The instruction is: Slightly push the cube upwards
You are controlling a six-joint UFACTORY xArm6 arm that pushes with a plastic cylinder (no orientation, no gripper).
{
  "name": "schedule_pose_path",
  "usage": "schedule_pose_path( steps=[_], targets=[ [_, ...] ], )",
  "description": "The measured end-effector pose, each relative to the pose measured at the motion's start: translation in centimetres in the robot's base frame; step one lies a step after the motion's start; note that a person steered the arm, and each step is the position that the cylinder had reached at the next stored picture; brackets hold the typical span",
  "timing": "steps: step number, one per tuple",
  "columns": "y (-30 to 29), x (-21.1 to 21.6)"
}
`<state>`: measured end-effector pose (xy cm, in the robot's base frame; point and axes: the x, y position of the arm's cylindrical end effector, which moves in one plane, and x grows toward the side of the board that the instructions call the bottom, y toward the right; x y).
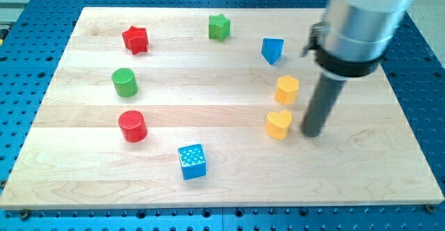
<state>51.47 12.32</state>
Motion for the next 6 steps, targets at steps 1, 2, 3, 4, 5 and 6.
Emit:
schedule_pose_path(
  steps=[1,2,3,4,5,6],
  targets=[
    [-1.3,-0.9],
    [-2.5,-2.3],
    [-5.5,0.8],
    [-5.0,5.1],
    [-9.7,9.4],
    [-9.7,9.6]
  ],
)
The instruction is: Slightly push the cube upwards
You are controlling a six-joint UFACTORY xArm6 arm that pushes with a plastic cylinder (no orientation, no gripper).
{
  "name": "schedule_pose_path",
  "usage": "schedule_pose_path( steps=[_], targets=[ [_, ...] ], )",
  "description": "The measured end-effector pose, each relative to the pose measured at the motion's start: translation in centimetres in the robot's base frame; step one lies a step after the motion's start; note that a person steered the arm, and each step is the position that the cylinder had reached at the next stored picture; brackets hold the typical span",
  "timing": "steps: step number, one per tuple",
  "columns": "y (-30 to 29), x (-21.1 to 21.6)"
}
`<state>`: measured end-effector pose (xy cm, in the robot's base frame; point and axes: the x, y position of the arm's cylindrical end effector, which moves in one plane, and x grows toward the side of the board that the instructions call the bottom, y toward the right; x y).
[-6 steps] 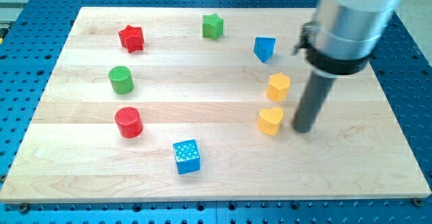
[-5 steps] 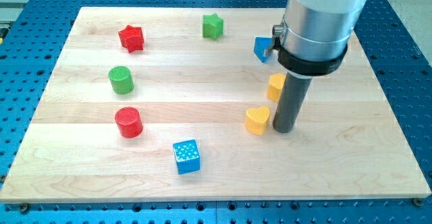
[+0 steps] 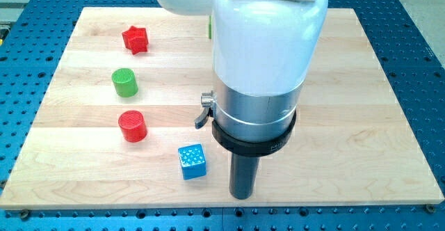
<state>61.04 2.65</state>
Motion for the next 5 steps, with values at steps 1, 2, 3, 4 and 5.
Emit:
schedule_pose_path(
  steps=[1,2,3,4,5],
  targets=[
    [-0.7,0.4],
    [-3.0,0.6],
    [-4.6,0.8],
    [-7.1,0.0],
    [-7.6,-2.2]
  ],
)
